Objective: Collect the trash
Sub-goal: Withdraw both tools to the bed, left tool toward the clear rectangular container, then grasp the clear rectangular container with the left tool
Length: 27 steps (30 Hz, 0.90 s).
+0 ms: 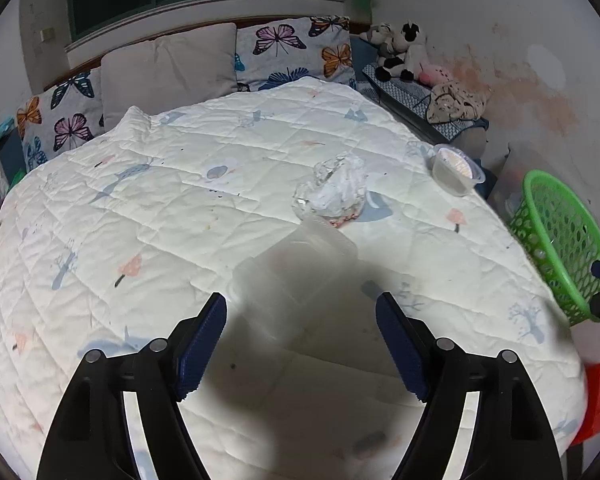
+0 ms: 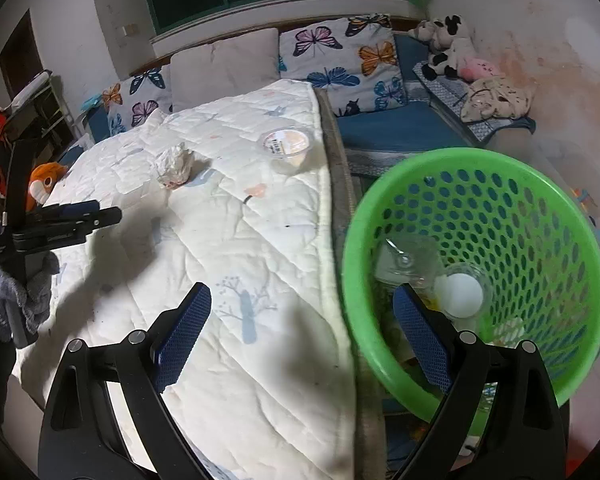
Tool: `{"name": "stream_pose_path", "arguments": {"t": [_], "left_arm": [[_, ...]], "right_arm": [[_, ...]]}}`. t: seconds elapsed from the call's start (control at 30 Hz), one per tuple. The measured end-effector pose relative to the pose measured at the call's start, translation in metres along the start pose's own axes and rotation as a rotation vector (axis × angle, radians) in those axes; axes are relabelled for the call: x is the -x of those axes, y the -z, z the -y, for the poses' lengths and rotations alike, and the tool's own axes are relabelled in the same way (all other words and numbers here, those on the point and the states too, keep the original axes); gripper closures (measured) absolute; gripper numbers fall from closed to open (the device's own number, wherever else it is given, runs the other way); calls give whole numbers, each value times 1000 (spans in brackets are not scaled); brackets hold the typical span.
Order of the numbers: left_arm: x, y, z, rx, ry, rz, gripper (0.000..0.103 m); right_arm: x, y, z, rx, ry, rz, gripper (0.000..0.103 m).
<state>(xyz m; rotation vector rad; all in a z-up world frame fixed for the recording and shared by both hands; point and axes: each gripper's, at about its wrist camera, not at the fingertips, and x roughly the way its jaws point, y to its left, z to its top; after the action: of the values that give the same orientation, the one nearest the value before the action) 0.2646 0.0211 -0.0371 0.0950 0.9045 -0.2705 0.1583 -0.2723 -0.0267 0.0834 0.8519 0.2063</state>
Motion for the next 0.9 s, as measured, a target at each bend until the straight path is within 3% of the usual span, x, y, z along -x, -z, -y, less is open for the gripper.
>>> {"name": "stream_pose_path", "arguments": {"t": [0.7,0.9], "left_arm": [[-34,-15,-8,-181,100,-38,27],[-42,-17,-11,-190,136,-52,27]], "right_arm": [[-33,-13,-30,38,-28,-45,11],[-38,-16,-34,44,-30,-54,11]]}}
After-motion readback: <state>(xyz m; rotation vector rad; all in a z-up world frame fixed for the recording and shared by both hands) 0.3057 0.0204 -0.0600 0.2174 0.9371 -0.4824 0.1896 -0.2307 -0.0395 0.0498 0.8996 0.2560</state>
